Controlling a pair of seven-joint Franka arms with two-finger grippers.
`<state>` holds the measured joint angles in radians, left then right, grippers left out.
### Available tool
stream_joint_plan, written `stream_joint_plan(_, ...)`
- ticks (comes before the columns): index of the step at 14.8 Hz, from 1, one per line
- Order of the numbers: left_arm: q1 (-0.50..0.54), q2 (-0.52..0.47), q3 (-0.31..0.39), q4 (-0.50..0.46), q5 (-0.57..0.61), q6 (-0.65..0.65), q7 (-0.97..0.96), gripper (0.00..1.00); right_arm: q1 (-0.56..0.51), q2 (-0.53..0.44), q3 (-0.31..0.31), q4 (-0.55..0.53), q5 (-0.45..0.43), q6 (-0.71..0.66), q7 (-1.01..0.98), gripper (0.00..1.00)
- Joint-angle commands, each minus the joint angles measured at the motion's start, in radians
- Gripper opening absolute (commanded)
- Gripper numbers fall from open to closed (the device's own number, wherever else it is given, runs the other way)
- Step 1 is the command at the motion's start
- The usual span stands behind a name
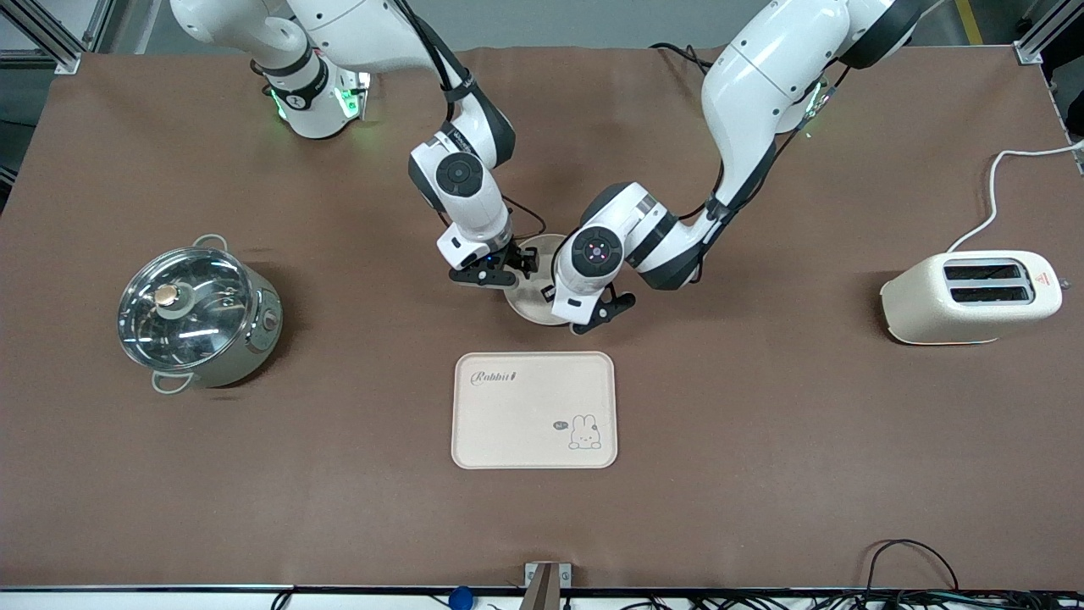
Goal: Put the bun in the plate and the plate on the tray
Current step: 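Carry the bun over the white plate with the left gripper, then lower the bun onto the plate and open the left gripper, then move the plate onto the tray with the right gripper while the left gripper withdraws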
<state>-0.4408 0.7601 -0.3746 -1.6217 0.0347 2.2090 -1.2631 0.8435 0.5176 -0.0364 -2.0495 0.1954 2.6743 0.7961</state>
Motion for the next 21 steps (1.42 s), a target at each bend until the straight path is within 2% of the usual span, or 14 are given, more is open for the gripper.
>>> stream_joint_plan(1, 0.002, -0.011, 0.003, 0.014, -0.015, -0.005, -0.002, 1.0, 0.019, -0.002, -0.011, -0.008, -0.005, 0.01, 0.0, 0.0)
stream_joint_plan(4, 0.017, -0.051, 0.012, 0.032, -0.004, -0.044, 0.004, 1.0, 0.017, -0.004, -0.013, -0.008, -0.005, 0.01, -0.002, 0.0)
stream_joint_plan(7, 0.065, -0.085, 0.023, 0.114, 0.01, -0.153, 0.016, 1.0, 0.011, -0.013, -0.011, -0.02, -0.007, 0.009, -0.006, 0.0)
stream_joint_plan(9, 0.111, -0.114, 0.022, 0.179, 0.027, -0.236, 0.046, 1.0, -0.006, -0.069, -0.013, -0.031, -0.005, -0.022, -0.018, 0.0)
stream_joint_plan(12, 0.168, -0.156, 0.023, 0.246, 0.028, -0.32, 0.093, 1.0, -0.049, -0.151, -0.013, -0.011, -0.007, -0.146, -0.025, 0.0)
stream_joint_plan(16, 0.255, -0.249, 0.028, 0.247, 0.043, -0.393, 0.224, 1.0, -0.133, -0.143, -0.011, 0.116, -0.005, -0.182, -0.038, 0.0)
stream_joint_plan(17, 0.281, -0.271, 0.026, 0.249, 0.074, -0.419, 0.267, 1.0, -0.153, -0.111, -0.011, 0.17, -0.005, -0.182, -0.041, 0.0)
stream_joint_plan(21, 0.385, -0.343, 0.025, 0.247, 0.172, -0.482, 0.447, 1.0, -0.253, 0.14, -0.01, 0.501, 0.019, -0.204, -0.031, 0.0)
